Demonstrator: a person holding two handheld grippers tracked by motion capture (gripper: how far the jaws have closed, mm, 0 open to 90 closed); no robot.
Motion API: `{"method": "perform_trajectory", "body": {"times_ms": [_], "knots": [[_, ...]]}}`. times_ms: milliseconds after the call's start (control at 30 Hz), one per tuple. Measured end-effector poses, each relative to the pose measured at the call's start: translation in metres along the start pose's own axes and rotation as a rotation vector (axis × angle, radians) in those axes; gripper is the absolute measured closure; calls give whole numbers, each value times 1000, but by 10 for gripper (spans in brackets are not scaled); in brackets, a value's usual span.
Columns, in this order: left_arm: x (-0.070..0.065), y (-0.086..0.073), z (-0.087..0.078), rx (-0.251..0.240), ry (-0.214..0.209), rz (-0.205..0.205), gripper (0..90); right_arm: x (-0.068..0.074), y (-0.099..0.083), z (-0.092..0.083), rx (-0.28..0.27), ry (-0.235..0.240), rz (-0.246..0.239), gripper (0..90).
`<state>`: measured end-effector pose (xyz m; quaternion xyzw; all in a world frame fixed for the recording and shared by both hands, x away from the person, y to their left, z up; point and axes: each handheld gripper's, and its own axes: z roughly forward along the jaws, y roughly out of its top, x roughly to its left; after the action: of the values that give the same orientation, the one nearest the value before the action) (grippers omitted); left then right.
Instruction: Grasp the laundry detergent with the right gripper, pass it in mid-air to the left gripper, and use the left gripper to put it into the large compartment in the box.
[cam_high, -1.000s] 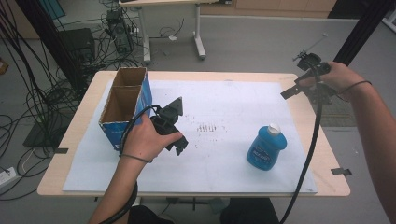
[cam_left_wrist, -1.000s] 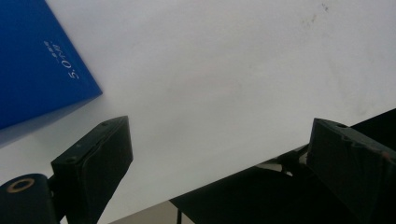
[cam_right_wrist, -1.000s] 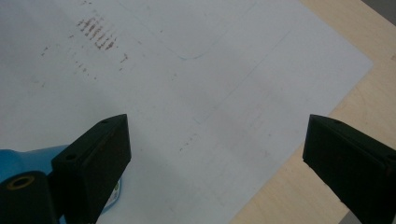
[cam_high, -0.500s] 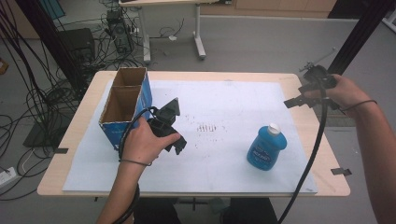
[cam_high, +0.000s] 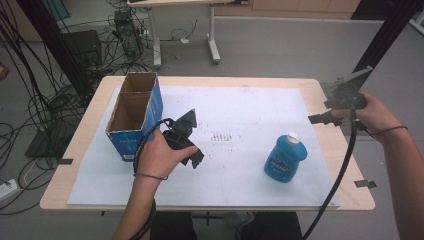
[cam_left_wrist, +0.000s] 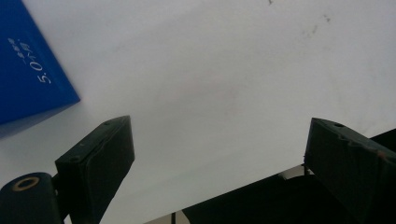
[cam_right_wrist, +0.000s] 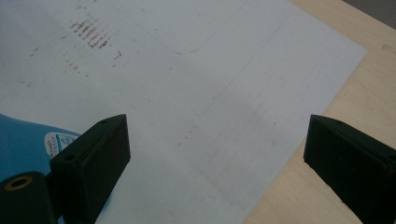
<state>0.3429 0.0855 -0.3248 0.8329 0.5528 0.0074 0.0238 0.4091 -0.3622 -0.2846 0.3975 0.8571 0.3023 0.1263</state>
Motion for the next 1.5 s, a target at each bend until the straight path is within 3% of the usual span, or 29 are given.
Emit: {"method": "perform_trajectory", "body": {"times_ms": [67, 300, 767, 1233, 1500], "knots": [[1, -1, 2, 6, 19, -5, 89, 1, -3, 1, -5, -2, 1, 66], [5, -4, 9, 28, 21, -1, 88, 7, -15, 5, -49, -20, 16, 65], [8, -8, 15, 18, -18, -37, 90, 13, -37, 4, -144, -46, 20, 64], [5, -7, 20, 30, -23, -28, 89, 14, -60, 6, -185, -53, 24, 60], [5, -7, 22, 35, -29, -31, 87, 19, -71, 12, -172, -35, 19, 61]]}}
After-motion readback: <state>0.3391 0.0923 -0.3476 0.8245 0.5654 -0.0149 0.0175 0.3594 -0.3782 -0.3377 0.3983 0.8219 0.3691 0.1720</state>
